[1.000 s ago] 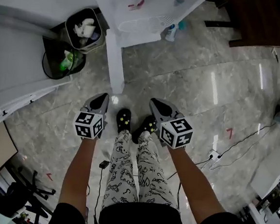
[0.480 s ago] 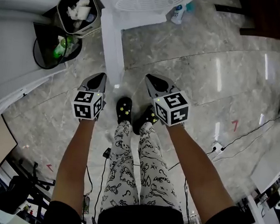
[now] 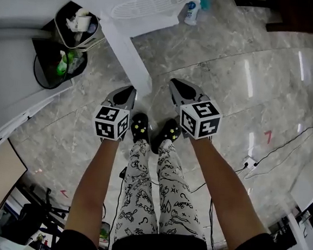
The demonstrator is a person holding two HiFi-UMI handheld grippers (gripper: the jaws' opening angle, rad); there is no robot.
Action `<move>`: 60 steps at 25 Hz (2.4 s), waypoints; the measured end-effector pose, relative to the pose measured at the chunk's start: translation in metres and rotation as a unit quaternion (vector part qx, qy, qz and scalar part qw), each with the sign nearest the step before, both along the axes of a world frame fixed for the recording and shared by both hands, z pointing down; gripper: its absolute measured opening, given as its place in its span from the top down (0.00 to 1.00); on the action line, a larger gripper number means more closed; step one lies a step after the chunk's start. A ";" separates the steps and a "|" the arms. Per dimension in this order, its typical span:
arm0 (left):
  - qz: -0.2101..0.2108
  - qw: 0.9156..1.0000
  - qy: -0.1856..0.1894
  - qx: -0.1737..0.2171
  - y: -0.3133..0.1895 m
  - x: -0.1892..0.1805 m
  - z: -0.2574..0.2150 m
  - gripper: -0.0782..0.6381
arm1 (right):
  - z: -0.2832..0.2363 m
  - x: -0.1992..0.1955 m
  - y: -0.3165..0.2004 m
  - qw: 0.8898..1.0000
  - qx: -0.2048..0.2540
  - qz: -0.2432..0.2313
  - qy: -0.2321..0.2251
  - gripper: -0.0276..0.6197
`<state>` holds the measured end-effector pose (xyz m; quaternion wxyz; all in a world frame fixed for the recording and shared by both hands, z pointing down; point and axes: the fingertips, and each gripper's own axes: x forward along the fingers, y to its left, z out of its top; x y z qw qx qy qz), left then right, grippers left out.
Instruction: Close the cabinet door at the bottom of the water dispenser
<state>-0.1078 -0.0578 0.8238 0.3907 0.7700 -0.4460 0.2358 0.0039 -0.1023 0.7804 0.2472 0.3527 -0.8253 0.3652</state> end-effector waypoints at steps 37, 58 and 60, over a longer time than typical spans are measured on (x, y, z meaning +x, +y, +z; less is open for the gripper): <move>-0.117 0.989 0.039 0.078 -0.245 -0.007 -0.014 0.89 | -0.115 0.078 -0.103 0.962 0.146 0.199 -0.116 0.93; -0.043 0.979 0.056 0.191 -0.052 0.032 -0.282 0.89 | -0.297 0.106 0.017 0.962 0.153 0.183 -0.131 0.93; -0.036 0.974 0.058 0.218 -0.042 0.040 -0.336 0.89 | -0.341 0.103 0.032 0.955 0.168 0.188 -0.158 0.93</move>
